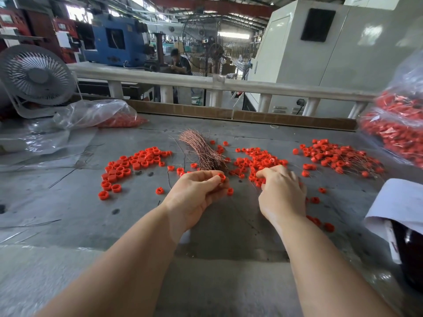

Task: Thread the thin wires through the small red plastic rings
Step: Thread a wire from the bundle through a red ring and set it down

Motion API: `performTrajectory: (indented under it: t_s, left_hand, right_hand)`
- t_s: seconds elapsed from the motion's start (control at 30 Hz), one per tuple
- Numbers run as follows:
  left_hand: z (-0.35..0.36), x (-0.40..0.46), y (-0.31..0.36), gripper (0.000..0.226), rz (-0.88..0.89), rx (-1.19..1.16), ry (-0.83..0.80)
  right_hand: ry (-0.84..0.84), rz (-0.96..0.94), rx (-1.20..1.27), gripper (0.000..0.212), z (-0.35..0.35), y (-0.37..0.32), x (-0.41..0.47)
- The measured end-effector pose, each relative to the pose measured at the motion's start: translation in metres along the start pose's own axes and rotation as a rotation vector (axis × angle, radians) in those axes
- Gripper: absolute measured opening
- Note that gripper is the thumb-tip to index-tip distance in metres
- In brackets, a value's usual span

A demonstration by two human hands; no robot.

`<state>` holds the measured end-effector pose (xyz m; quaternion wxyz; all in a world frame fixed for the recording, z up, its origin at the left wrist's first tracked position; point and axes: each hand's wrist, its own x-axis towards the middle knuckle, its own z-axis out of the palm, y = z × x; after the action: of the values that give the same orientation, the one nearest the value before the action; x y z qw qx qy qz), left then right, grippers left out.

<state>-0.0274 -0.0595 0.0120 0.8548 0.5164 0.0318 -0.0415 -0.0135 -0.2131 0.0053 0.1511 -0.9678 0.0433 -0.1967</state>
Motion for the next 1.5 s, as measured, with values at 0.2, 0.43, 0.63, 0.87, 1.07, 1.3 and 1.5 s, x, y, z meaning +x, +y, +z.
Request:
performTrajectory:
  t_s: [0.2,0.43,0.63,0.87,1.07,1.3,1.5]
  left_hand:
    - [0.004,-0.003,0.001,0.016,-0.002,0.010,-0.037]
    - [0.005,-0.005,0.002,0.016,-0.002,0.027,-0.048]
    - [0.003,-0.006,0.003,0.016,-0.012,0.018,-0.052]
    - [0.004,-0.006,0.003,0.016,-0.016,-0.012,-0.072]
    - [0.003,-0.007,0.003,0.016,-0.018,-0.016,-0.085]
    - [0.004,-0.008,0.004,0.016,-0.014,-0.012,-0.086]
    - [0.005,-0.008,0.006,0.017,0.001,-0.037,-0.084]
  right_hand:
    - [-0.085,-0.021,-0.073,0.040,0.003,0.002,0.000]
    - [-0.010,-0.005,-0.051,0.029,0.003,0.001,0.001]
    - [0.028,-0.018,-0.048,0.021,0.000,0.003,0.003]
    - [0.074,-0.011,-0.029,0.018,0.000,0.002,0.003]
    - [0.019,0.003,-0.043,0.022,0.001,0.002,0.003]
    - [0.052,-0.021,-0.007,0.020,-0.001,0.002,0.003]
    - [0.077,-0.042,0.555,0.010,-0.008,-0.005,0.004]
